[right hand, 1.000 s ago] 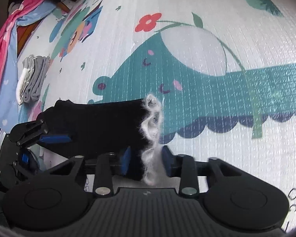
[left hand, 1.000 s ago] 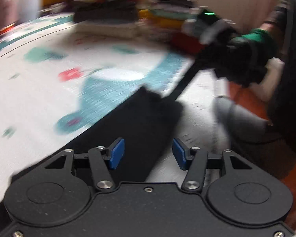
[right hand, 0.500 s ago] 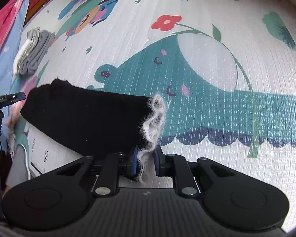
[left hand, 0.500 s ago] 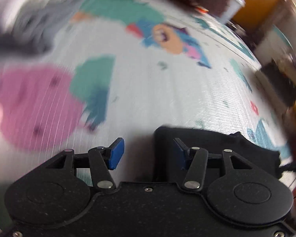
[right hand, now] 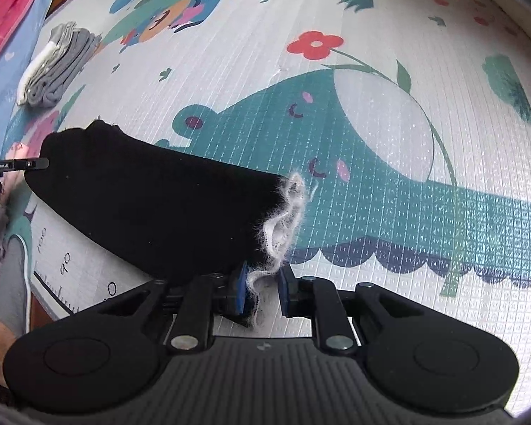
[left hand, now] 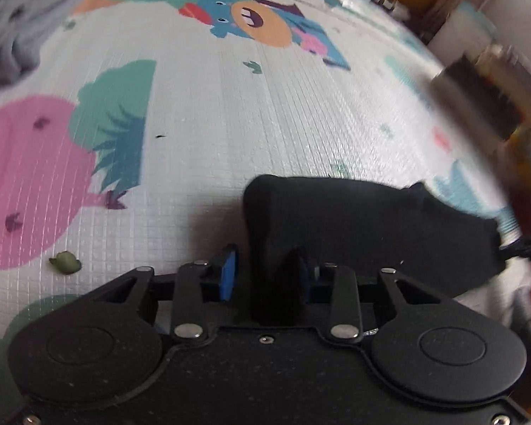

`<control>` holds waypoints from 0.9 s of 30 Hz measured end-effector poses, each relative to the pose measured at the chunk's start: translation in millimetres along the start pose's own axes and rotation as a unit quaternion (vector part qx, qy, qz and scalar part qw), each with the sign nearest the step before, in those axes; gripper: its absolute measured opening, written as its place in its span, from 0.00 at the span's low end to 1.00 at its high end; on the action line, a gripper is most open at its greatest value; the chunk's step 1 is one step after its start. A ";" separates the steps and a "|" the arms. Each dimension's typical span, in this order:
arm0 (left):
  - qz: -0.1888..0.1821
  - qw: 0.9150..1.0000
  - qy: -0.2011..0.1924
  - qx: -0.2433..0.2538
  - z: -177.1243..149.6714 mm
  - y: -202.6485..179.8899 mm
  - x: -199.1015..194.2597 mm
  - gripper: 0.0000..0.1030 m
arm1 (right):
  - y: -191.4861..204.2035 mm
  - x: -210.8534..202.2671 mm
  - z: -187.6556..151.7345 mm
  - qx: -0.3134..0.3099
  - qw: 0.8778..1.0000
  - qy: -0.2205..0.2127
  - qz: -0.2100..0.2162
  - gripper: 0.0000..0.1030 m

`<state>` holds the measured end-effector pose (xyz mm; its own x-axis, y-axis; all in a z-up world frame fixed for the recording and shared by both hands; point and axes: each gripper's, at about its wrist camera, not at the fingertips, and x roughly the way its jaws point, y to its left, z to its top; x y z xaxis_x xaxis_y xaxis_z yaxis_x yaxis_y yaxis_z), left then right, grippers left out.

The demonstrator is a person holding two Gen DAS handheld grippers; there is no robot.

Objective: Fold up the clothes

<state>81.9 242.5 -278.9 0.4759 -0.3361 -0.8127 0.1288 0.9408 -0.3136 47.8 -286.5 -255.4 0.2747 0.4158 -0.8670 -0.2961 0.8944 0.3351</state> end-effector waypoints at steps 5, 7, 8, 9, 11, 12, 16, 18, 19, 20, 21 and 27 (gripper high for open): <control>0.008 1.000 -0.020 -0.017 -1.6 5.9 -7.3 0.12 | 11.0 0.3 1.9 -0.016 1.000 -0.010 -0.005 0.14; 0.023 0.999 -0.032 -0.017 4.3 11.1 -11.5 0.11 | 17.6 4.7 9.9 -0.023 1.000 -0.020 -0.001 0.13; 0.031 0.998 -0.039 -0.025 8.3 15.9 -13.8 0.11 | 20.8 9.5 17.3 -0.025 0.999 -0.026 0.001 0.13; 0.039 0.998 -0.048 -0.030 14.0 22.1 -15.7 0.11 | 24.6 16.0 27.1 -0.030 0.999 -0.032 0.006 0.13; 0.059 0.995 -0.062 -0.041 26.0 35.3 -16.8 0.11 | 33.5 31.7 49.5 -0.047 0.998 -0.041 0.014 0.13; 0.060 0.996 -0.058 -0.044 30.1 40.7 -16.1 0.11 | 37.6 39.2 61.7 -0.054 0.998 -0.041 0.018 0.13; 0.041 0.991 -0.073 -0.100 31.9 69.6 -29.7 0.27 | 44.6 40.9 88.1 -0.061 0.997 -0.044 0.006 0.20; 0.028 0.981 -0.097 -0.167 22.1 86.2 -46.4 0.42 | 48.1 32.9 89.1 -0.073 0.995 -0.062 -0.006 0.27; 0.021 0.973 -0.102 -0.205 13.5 92.0 -52.0 0.43 | 52.9 30.7 85.8 -0.089 0.994 -0.069 -0.009 0.30; 0.014 0.964 -0.106 -0.244 4.5 97.3 -57.0 0.43 | 57.8 28.6 82.4 -0.105 0.991 -0.076 -0.012 0.30; 0.007 0.953 -0.110 -0.281 -4.5 102.6 -62.1 0.43 | 62.7 26.4 79.1 -0.120 0.989 -0.084 -0.015 0.30; -0.025 0.931 -0.113 -0.345 -37.5 91.8 -70.0 0.44 | 92.4 17.5 60.6 -0.215 0.969 -0.118 -0.025 0.29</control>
